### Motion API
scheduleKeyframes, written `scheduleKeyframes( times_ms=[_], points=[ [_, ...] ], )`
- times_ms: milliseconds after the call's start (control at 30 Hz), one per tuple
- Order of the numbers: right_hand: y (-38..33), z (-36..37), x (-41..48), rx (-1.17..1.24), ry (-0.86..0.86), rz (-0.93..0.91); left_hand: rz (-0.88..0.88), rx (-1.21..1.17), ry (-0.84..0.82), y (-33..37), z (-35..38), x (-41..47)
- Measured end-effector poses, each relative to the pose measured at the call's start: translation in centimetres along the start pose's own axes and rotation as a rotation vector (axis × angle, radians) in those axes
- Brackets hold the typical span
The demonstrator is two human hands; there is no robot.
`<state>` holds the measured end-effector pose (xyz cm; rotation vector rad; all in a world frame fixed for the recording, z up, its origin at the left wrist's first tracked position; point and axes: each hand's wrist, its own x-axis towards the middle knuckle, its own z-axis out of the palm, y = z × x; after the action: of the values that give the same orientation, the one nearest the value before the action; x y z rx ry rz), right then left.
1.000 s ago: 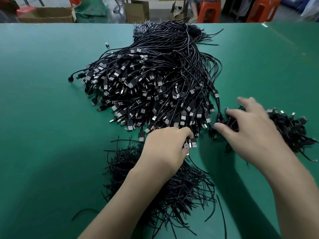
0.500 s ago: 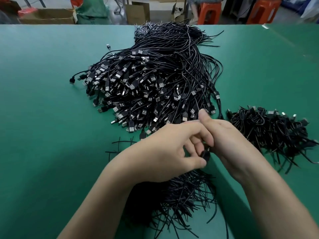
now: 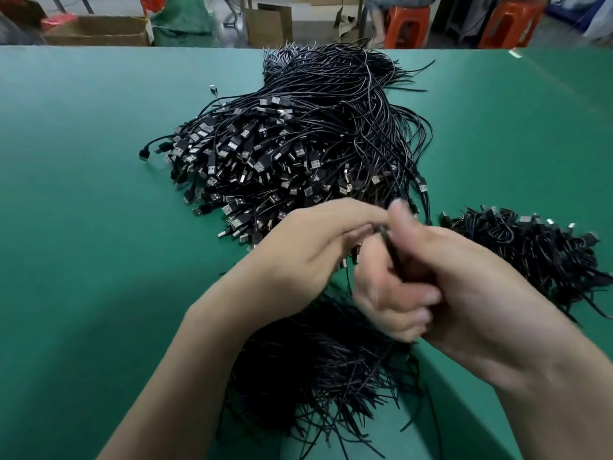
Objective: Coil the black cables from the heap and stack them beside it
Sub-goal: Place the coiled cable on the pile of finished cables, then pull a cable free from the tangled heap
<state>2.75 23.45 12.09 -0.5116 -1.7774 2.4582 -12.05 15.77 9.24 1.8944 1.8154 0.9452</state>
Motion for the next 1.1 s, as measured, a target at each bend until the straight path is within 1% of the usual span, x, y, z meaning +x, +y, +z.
scheduleKeyframes(
  times_ms=[33,67,133,267,333,367,400,467,533,567,600,633,667,767,833,867,933,1000,1067,1100],
  points=[
    [-0.1,0.0,0.1,-0.007,0.029,0.050,0.019,-0.066,0.072,0.2,0.0,-0.5],
    [-0.1,0.0,-0.1,0.012,-0.004,0.054,0.028,-0.083,0.130,0.5,-0.2,-1.0],
    [0.1,0.0,-1.1,0.044,-0.104,0.012,0.063,-0.085,0.179,0.7,-0.8,-2.2],
    [-0.2,-0.1,-2.6,0.014,-0.179,-0.060,0.085,-0.193,0.337,1.9,-2.3,-1.9],
    [-0.5,-0.2,-2.7,-0.050,-0.227,-0.096,0.140,-0.214,0.428,2.7,-2.9,-2.2],
    [-0.5,0.0,-2.8,-0.040,-0.274,-0.112,0.165,-0.219,0.459,3.1,-3.1,-2.2],
    [-0.6,0.1,-3.0,0.029,-0.340,-0.129,0.181,-0.228,0.469,3.3,-3.1,-2.1],
    [-1.0,0.1,-3.2,0.280,-0.481,-0.168,0.187,-0.240,0.443,3.6,-2.4,-1.8],
    [-1.8,-0.7,-3.4,0.556,-0.555,-0.187,0.127,-0.242,0.309,3.7,-1.3,-1.6],
    [-2.2,-1.3,-3.4,0.660,-0.545,-0.197,0.071,-0.240,0.202,3.8,-0.8,-1.6],
    [-2.5,-1.8,-3.3,0.718,-0.496,-0.217,0.007,-0.239,0.092,3.9,-0.3,-1.6],
    [-2.5,-2.3,-3.1,0.721,-0.407,-0.255,-0.046,-0.232,0.005,4.1,0.1,-1.6],
    [-2.5,-2.7,-3.0,0.648,-0.271,-0.321,-0.077,-0.210,-0.047,4.3,0.3,-1.5],
    [-2.1,-3.1,-2.7,0.259,0.209,-0.552,-0.102,-0.053,-0.160,5.3,0.5,-1.2],
    [-1.6,-3.0,-2.4,0.033,0.443,-0.684,-0.103,0.062,-0.203,5.8,0.3,-1.0],
    [-1.3,-2.9,-2.4,-0.097,0.526,-0.725,-0.091,0.113,-0.170,5.9,0.2,-1.1],
    [-0.7,-2.3,-2.4,-0.384,0.599,-0.736,-0.044,0.207,-0.017,6.1,-0.2,-1.2],
    [-0.2,-1.6,-2.3,-0.642,0.592,-0.677,-0.017,0.250,0.118,6.0,-0.9,-1.4],
    [0.1,-0.9,-2.0,-0.865,0.586,-0.602,-0.003,0.245,0.185,5.7,-1.6,-1.7],
    [0.2,-0.6,-1.8,-0.931,0.580,-0.564,0.004,0.242,0.203,5.6,-1.9,-1.9]
  ],
)
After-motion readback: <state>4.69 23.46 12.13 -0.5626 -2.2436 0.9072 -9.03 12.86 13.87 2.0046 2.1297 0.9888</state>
